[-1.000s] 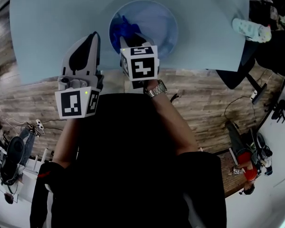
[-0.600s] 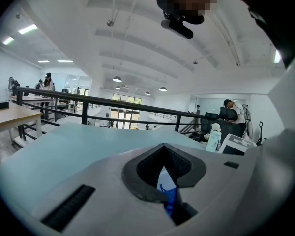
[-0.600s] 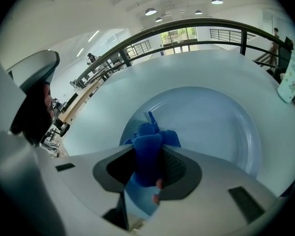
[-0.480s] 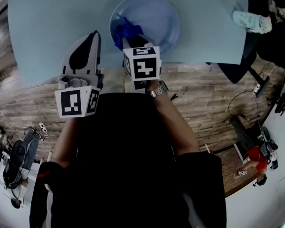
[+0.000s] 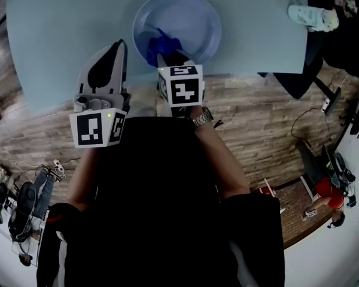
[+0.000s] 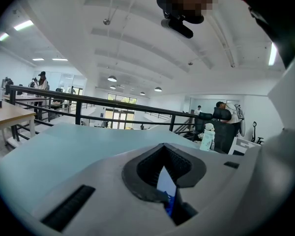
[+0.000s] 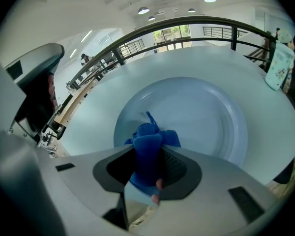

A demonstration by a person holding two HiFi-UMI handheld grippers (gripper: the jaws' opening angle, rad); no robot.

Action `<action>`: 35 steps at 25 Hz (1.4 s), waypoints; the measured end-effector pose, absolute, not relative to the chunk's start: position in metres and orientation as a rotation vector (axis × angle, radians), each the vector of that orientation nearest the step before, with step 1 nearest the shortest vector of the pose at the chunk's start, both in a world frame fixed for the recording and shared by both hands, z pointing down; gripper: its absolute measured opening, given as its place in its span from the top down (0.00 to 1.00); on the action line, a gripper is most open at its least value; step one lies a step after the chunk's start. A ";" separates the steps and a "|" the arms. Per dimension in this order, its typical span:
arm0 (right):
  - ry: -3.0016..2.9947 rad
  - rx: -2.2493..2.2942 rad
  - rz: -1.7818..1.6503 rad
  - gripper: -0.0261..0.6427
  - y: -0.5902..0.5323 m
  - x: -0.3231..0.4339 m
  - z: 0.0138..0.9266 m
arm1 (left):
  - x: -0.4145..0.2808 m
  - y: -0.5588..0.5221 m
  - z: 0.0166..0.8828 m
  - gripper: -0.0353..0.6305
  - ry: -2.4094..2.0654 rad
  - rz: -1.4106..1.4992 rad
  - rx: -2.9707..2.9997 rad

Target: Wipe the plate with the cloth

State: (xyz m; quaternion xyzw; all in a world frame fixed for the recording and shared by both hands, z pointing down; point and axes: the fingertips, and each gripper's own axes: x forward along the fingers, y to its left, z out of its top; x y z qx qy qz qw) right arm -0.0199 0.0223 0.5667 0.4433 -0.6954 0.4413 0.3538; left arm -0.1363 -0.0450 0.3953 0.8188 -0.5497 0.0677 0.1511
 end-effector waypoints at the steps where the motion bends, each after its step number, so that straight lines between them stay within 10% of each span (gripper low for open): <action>1: -1.794 1.150 1.145 0.78 0.024 -0.018 0.567 | -0.134 -0.045 0.396 0.94 -1.572 0.196 2.355; 35: -1.763 1.117 1.153 0.78 0.013 0.065 0.570 | -0.053 -0.077 0.391 0.94 -1.569 0.189 2.354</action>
